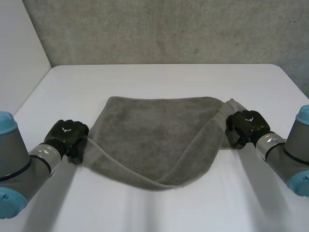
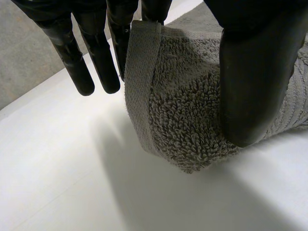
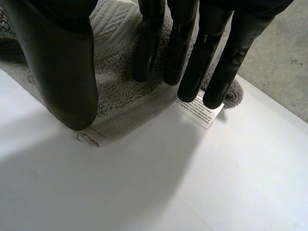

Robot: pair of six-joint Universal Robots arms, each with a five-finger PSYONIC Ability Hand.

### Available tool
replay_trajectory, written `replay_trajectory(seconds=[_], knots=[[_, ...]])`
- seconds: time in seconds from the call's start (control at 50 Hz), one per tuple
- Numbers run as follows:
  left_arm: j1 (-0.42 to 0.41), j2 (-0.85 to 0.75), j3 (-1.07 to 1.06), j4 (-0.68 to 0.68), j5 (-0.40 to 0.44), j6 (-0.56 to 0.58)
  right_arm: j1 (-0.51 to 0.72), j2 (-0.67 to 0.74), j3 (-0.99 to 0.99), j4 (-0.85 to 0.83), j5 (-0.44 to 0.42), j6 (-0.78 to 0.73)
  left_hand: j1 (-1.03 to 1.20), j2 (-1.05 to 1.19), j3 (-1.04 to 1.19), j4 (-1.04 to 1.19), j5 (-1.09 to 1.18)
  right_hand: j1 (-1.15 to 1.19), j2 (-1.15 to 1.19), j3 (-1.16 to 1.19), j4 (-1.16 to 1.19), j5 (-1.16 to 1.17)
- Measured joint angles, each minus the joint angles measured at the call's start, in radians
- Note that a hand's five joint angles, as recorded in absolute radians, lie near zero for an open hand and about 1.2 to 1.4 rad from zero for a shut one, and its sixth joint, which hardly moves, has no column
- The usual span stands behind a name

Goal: Fold the towel.

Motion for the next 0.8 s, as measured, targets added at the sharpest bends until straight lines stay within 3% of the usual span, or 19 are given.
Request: replay_trajectory(seconds=[0.18,0.28,0.34,0.38,0.58,0.8], knots=[[-0.001,0.0,0.0,0.0,0.0,0.0,0.0,0.014,-0.001,-0.001,0.0,-0.003,0.0,0.0,0.0,-0.002,0.0,0.009,0.011,0.009,0.008,0.005],[-0.001,0.0,0.0,0.0,0.0,0.0,0.0,0.02,-0.001,0.0,0.0,-0.004,0.0,0.0,0.0,-0.002,0.0,0.276,0.296,0.267,0.263,0.222],[-0.001,0.0,0.0,0.0,0.0,0.0,0.0,0.023,-0.001,0.001,0.001,-0.004,0.0,0.0,0.0,-0.002,0.0,0.575,0.591,0.556,0.553,0.468],[-0.001,0.0,0.0,0.0,0.0,0.0,0.0,0.022,-0.001,0.001,0.0,-0.004,0.0,0.0,0.0,-0.002,0.0,0.623,0.645,0.619,0.622,0.586],[-0.004,0.003,-0.002,-0.001,0.0,0.0,0.002,-0.007,0.006,0.015,-0.002,0.003,-0.025,-0.024,-0.032,-0.025,-0.024,0.626,0.652,0.632,0.636,0.618],[-0.018,0.091,-0.022,-0.001,0.007,-0.035,0.003,-0.162,0.04,0.076,-0.017,0.077,-0.171,-0.182,-0.193,-0.183,-0.187,0.626,0.652,0.632,0.64,0.618]])
